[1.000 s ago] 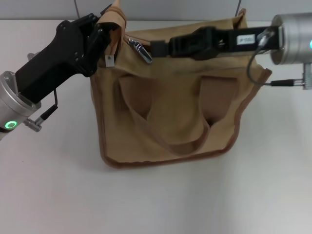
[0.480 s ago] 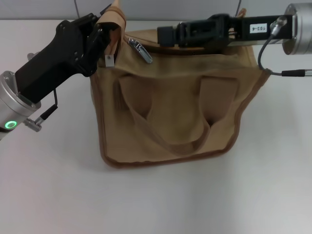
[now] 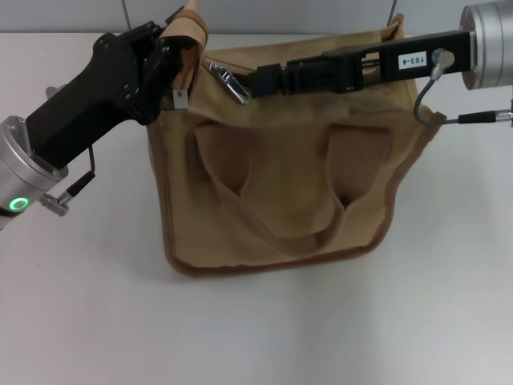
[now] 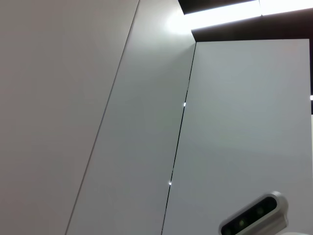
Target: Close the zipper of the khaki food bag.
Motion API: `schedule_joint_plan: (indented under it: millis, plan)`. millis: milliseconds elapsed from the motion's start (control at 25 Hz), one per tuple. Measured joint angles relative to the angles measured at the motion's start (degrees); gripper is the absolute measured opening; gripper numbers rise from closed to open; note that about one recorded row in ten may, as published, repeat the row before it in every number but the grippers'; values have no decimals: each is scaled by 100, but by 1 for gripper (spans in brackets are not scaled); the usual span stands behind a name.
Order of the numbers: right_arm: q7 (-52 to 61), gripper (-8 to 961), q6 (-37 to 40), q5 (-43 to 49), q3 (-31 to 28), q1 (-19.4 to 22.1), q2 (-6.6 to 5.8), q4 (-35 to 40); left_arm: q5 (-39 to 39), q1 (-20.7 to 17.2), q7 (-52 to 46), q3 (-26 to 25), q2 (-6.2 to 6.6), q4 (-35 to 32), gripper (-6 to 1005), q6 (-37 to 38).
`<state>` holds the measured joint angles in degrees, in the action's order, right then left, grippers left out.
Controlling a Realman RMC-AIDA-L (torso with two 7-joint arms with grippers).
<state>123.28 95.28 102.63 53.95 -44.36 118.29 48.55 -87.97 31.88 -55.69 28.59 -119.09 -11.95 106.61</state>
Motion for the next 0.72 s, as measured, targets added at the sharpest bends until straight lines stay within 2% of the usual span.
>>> schedule_joint_plan:
  millis: [400, 440, 480, 520, 560, 640, 720]
  plan:
    - [-143, 466, -204, -2, 95, -172, 40, -187, 0, 36, -3, 1, -9, 0, 27, -8]
    - [-72, 466, -52, -194, 41, -289, -12, -510, 0, 37, -2, 0, -9, 0, 27, -8]
    - [-72, 466, -52, -194, 41, -289, -12, -510, 0, 37, -2, 0, -9, 0, 27, -8]
    - [-5, 466, 132, -573, -8, -382, -140, -931, 0, 36, 6, 3, -9, 0, 27, -9]
    - [-5, 466, 132, -573, -8, -382, -140, -931, -1, 28, 13, 2, -9, 0, 27, -9]
    - [79, 467, 227, -894, -24, -413, -276, -1211, 0, 18, 16, -2, -9, 0, 27, -9]
    - [193, 467, 156, -957, -28, -376, -347, -1254, 0, -1, 17, -8, -5, 0, 27, -6]
